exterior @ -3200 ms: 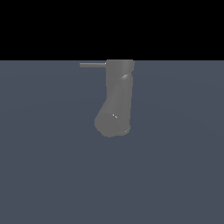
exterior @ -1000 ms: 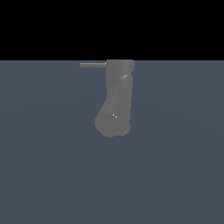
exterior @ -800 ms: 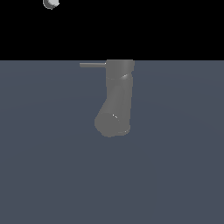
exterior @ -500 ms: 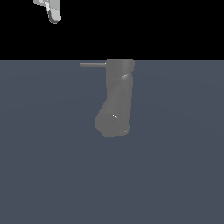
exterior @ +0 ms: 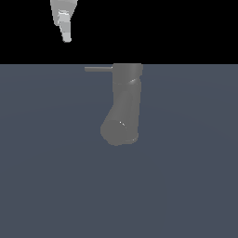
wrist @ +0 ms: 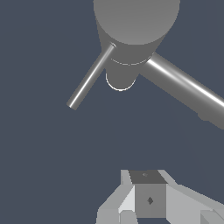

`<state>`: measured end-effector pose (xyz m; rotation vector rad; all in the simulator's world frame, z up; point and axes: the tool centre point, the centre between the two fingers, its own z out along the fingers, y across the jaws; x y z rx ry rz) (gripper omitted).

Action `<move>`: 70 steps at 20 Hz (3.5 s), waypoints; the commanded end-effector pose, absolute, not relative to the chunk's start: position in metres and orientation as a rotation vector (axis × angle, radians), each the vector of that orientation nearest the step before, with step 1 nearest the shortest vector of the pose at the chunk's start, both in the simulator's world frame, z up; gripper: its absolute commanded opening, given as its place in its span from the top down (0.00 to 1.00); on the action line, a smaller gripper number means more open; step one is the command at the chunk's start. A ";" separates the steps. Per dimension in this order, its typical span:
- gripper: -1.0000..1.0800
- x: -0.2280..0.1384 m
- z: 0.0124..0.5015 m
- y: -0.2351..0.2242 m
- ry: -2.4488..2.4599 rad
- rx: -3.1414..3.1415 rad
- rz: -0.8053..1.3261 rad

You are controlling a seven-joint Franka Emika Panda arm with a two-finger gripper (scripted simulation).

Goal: Turn on the faucet by rotating a designated handle.

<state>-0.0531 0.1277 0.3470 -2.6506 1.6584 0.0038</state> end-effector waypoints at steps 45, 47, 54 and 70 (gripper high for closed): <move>1.00 0.057 0.270 0.088 2.384 -2.047 -0.001; 1.00 0.052 0.270 0.089 2.384 -2.047 -0.001; 1.00 0.032 0.270 0.091 2.384 -2.047 -0.001; 1.00 -0.015 0.270 0.095 2.384 -2.047 0.000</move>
